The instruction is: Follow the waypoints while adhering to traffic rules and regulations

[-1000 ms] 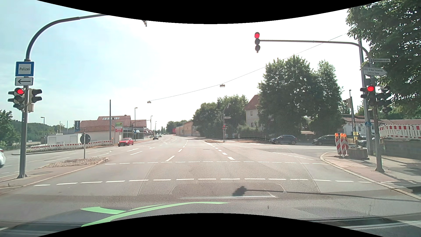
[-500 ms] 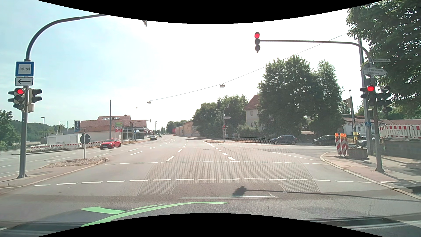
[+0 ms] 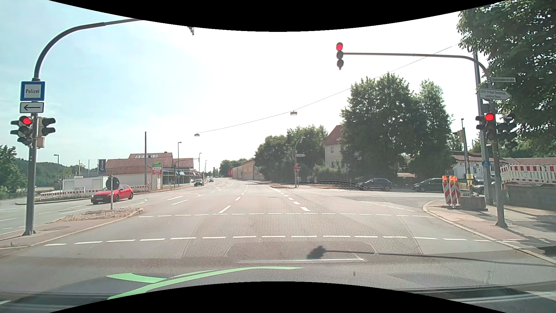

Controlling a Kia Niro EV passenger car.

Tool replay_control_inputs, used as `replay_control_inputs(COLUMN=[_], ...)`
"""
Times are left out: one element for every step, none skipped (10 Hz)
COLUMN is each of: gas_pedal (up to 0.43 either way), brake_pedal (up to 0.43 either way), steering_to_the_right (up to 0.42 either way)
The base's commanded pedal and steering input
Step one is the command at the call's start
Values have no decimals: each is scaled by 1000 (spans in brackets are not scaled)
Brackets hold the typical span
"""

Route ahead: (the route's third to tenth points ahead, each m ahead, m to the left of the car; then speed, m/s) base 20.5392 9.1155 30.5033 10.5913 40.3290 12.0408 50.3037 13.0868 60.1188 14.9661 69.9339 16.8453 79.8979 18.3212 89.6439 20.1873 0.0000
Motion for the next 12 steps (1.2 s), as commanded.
replay_control_inputs(gas_pedal=[0, 0, 0, 0, 0, 0, 0, 0, 0, 0, 0, 0], brake_pedal=[341, 341, 341, 341, 341, 335, 341, 341, 335, 341, 341, 341], steering_to_the_right=[-12, -12, -12, -12, -11, -12, -12, -11, -11, -12, -12, -12])
